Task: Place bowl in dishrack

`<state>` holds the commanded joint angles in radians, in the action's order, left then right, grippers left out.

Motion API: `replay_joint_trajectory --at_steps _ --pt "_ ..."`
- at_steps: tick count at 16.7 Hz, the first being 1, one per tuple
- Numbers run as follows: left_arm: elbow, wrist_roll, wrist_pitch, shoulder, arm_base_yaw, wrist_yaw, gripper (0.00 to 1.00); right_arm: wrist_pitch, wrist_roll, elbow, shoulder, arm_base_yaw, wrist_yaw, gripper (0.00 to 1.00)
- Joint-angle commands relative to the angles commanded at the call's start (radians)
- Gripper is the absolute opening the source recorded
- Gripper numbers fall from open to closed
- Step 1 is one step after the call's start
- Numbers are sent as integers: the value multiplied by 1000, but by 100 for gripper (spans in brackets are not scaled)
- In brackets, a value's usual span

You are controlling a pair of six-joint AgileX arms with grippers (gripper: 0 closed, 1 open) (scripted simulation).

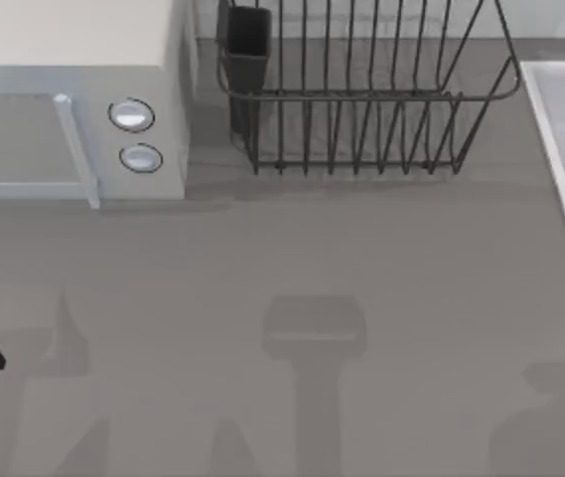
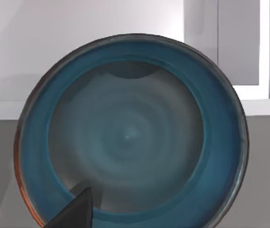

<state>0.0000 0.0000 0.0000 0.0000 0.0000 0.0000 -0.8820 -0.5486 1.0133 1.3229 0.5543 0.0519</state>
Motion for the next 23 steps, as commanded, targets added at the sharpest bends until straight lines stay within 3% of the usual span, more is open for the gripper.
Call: replay_joint_trajectory --at_steps 6,14,23 --pt "0 0 0 0 0 0 100 -206 -130 261 318 139 19 100" --pt "0 0 0 0 0 0 100 -224 -144 288 351 151 22 100" --pt "0 0 0 0 0 0 100 122 -120 86 489 132 20 100"
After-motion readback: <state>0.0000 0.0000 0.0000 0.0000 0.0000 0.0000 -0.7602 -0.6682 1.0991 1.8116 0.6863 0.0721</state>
